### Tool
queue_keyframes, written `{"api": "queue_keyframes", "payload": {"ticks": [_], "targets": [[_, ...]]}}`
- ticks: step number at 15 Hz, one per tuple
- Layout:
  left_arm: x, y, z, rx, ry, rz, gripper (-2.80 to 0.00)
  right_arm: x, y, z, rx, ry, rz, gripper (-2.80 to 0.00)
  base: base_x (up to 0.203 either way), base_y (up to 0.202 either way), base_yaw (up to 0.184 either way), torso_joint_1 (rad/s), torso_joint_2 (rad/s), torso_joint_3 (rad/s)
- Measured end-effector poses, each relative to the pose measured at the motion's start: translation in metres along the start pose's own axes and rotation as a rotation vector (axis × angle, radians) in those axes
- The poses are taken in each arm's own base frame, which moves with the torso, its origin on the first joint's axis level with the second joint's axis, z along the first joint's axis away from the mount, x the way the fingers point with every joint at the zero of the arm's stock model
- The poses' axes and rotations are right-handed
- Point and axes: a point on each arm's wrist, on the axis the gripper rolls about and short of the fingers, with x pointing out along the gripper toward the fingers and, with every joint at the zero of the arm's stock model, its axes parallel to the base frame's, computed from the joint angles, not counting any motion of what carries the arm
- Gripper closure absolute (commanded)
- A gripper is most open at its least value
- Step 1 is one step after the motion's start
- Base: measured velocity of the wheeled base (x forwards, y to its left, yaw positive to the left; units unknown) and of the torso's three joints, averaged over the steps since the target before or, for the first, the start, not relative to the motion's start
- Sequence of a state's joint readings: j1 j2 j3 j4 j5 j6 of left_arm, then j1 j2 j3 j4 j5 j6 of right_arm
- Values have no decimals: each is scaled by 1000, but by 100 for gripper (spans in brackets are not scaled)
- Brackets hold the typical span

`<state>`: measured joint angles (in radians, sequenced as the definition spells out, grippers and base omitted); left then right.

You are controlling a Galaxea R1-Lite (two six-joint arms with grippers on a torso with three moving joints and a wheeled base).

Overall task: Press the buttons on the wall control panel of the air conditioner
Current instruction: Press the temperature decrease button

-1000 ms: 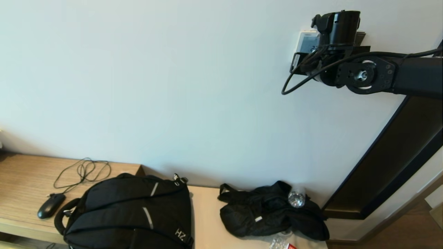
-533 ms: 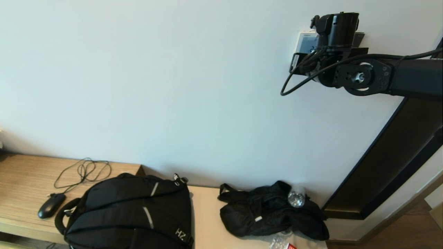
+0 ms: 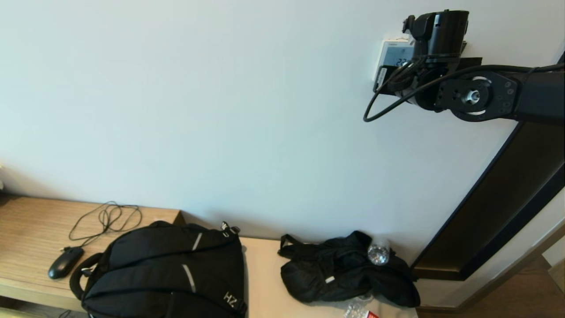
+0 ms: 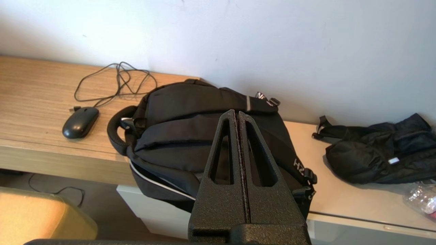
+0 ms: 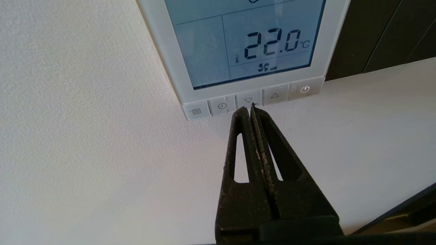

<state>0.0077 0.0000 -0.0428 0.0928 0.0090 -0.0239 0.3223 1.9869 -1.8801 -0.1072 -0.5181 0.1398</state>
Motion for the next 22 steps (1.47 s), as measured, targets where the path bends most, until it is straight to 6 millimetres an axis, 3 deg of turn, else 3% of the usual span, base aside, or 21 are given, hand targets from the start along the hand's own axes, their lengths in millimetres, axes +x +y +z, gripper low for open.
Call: {"api": "queue_keyframes", "payload": {"ticks": [15, 22], "targets": [[0, 0, 0, 0, 0, 0, 0, 14, 2, -7, -6, -2, -10, 0, 0, 0, 0, 0, 0, 0], [0, 0, 0, 0, 0, -1, 0, 2, 0, -2, -1, 1, -2, 0, 0, 0, 0, 0, 0, 0]]}}
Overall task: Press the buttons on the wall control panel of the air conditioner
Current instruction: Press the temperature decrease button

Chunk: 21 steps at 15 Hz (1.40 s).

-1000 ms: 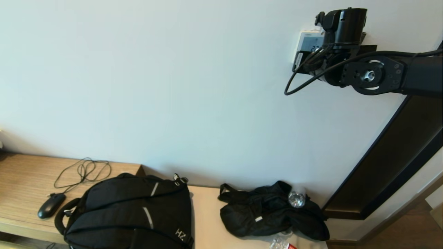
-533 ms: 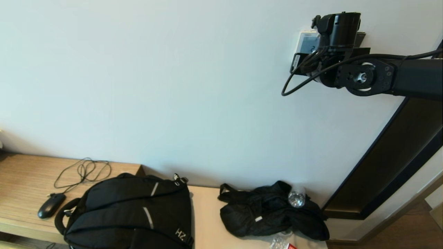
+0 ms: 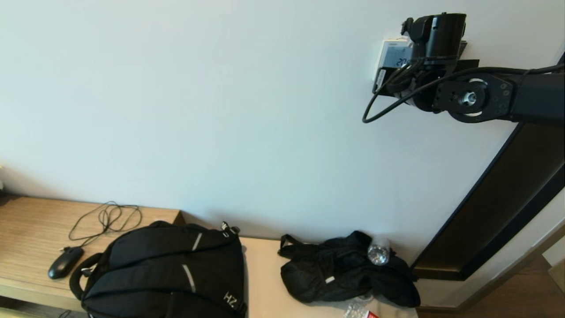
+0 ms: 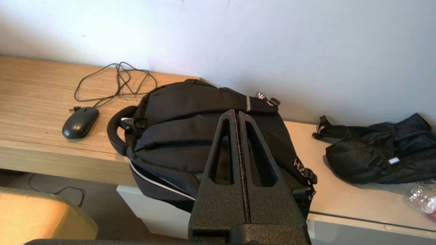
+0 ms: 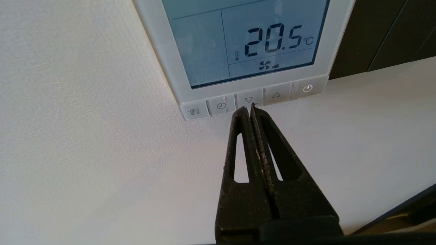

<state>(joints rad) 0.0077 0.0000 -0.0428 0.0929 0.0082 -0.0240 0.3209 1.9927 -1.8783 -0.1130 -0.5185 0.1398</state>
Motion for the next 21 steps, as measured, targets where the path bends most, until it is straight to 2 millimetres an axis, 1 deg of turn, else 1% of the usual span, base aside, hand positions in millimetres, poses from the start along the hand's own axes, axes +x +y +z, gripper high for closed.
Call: {"api": "queue_keyframes", "payload": {"ticks": [3, 6, 15, 21], "targets": [[0, 0, 0, 0, 0, 0, 0, -7, -2, 5, 3, -5, 4, 0, 0, 0, 0, 0, 0, 0], [0, 0, 0, 0, 0, 0, 0, -8, -2, 6, 3, -7, 3, 0, 0, 0, 0, 0, 0, 0], [0, 0, 0, 0, 0, 0, 0, 8, 0, -3, -5, -4, -7, 0, 0, 0, 0, 0, 0, 0], [0, 0, 0, 0, 0, 0, 0, 9, 1, -5, -2, 0, -7, 0, 0, 0, 0, 0, 0, 0]]}}
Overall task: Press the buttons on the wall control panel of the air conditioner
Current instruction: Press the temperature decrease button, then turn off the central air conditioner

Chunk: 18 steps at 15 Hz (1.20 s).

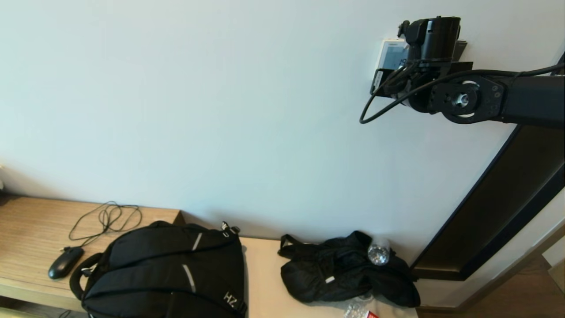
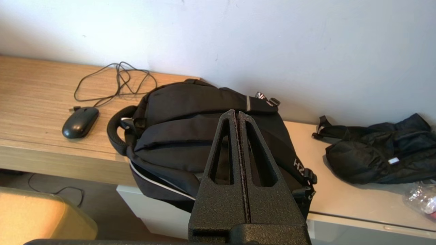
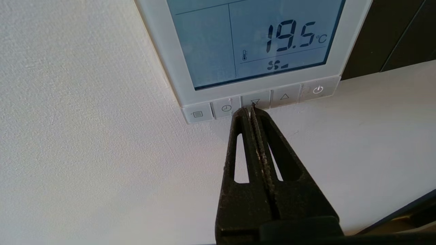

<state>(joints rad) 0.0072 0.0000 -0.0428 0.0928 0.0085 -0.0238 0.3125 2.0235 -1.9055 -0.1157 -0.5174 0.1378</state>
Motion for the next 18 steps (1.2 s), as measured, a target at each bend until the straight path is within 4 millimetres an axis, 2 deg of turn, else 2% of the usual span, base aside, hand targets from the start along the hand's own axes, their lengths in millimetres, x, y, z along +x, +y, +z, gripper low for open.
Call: {"api": "queue_keyframes", "payload": {"ticks": [4, 8, 14, 18], "targets": [[0, 0, 0, 0, 0, 0, 0, -19, -7, 9, 5, 4, 4, 0, 0, 0, 0, 0, 0, 0], [0, 0, 0, 0, 0, 0, 0, -57, -30, 19, -11, 20, -2, 0, 0, 0, 0, 0, 0, 0], [0, 0, 0, 0, 0, 0, 0, -146, -98, 31, -82, 17, -67, 0, 0, 0, 0, 0, 0, 0], [0, 0, 0, 0, 0, 1, 0, -207, -140, 24, -147, -4, -124, 0, 0, 0, 0, 0, 0, 0]]}}
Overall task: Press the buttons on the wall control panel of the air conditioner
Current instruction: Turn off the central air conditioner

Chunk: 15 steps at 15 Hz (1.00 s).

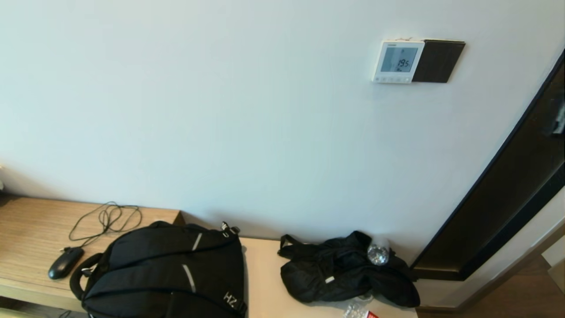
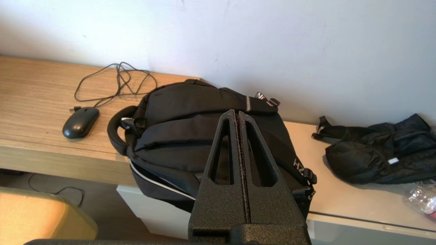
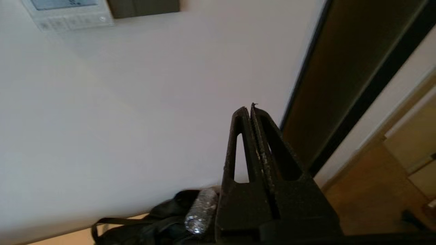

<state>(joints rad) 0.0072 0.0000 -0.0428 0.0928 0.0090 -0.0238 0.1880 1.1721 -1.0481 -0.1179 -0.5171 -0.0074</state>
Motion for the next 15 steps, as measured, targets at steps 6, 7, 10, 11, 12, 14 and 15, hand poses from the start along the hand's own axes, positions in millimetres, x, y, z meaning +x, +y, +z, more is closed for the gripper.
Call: {"api": "queue_keyframes", "payload": {"ticks": [6, 7, 10, 11, 12, 14, 15], "targets": [[0, 0, 0, 0, 0, -1, 0, -64, -37, -49, -44, 6, 36, 0, 0, 0, 0, 0, 0, 0], [0, 0, 0, 0, 0, 0, 0, -72, -41, -62, -51, 18, 72, 0, 0, 0, 0, 0, 0, 0], [0, 0, 0, 0, 0, -1, 0, -93, -50, -96, -65, 42, 143, 0, 0, 0, 0, 0, 0, 0], [0, 0, 0, 0, 0, -1, 0, -100, -53, -108, -71, 46, 156, 0, 0, 0, 0, 0, 0, 0], [0, 0, 0, 0, 0, 0, 0, -107, -57, -120, -77, 50, 163, 0, 0, 0, 0, 0, 0, 0], [0, 0, 0, 0, 0, 0, 0, -119, -63, -146, -88, 64, 184, 0, 0, 0, 0, 0, 0, 0], [0, 0, 0, 0, 0, 0, 0, -124, -65, -159, -92, 70, 200, 0, 0, 0, 0, 0, 0, 0]]}}
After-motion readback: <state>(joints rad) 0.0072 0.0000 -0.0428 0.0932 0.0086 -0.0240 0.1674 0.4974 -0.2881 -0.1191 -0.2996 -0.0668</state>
